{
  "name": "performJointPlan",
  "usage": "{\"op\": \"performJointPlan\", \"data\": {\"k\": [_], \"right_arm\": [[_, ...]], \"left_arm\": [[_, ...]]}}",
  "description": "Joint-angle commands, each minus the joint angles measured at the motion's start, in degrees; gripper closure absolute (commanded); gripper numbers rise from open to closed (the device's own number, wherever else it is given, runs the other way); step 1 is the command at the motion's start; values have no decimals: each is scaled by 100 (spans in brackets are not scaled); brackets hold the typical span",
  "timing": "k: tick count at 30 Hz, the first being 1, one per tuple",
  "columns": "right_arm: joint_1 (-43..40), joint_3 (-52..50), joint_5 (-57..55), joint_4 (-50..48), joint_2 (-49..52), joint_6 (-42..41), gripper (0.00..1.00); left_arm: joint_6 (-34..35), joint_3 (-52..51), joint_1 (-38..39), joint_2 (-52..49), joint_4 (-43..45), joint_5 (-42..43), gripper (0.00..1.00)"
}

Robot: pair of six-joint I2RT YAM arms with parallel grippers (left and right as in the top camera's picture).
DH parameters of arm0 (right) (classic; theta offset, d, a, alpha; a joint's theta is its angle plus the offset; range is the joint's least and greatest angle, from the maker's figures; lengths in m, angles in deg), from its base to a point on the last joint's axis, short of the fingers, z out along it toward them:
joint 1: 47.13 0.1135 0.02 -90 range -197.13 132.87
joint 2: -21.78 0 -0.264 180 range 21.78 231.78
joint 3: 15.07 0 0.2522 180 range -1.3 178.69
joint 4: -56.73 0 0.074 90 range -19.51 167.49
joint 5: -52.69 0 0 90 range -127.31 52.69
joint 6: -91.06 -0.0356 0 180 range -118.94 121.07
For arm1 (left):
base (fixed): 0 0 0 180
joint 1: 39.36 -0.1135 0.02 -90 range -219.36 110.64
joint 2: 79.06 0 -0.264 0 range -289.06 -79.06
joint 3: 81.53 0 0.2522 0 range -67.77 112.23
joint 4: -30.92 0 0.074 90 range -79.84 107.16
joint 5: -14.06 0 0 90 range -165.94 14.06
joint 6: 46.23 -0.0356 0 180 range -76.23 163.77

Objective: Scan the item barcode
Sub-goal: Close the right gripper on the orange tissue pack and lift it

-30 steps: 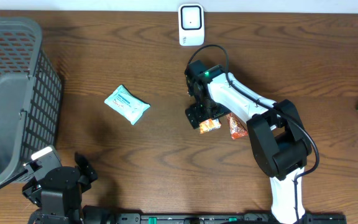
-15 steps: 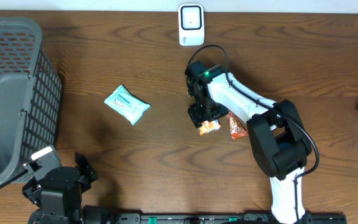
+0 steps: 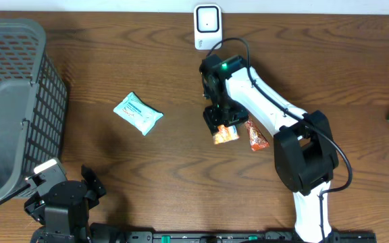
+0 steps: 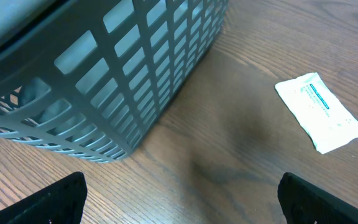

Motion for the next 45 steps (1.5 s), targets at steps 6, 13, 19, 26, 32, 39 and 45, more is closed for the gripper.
{"op": "performJointPlan", "data": {"k": [6, 13, 19, 26, 32, 39, 45], "right_arm": [[-94, 280, 743, 595, 42, 68, 34], [-111, 280, 656, -151, 46, 190, 1], [-63, 221, 621, -426, 55, 83, 2], [-31, -363, 245, -1038, 55, -151, 1], [20, -990, 229, -1530, 55, -264, 1], [79, -1176, 398, -1683, 55, -275, 1], [153, -1178, 389, -2157, 55, -275, 1]], "left_arm": [[28, 13, -28, 0, -26, -35, 2], [26, 13, -28, 0, -26, -35, 2], [28, 13, -28, 0, -26, -35, 2], [26, 13, -28, 0, -26, -35, 2], [26, 13, -28, 0, -26, -35, 2], [28, 13, -28, 0, -26, -35, 2], [26, 13, -28, 0, -26, -35, 2]]}}
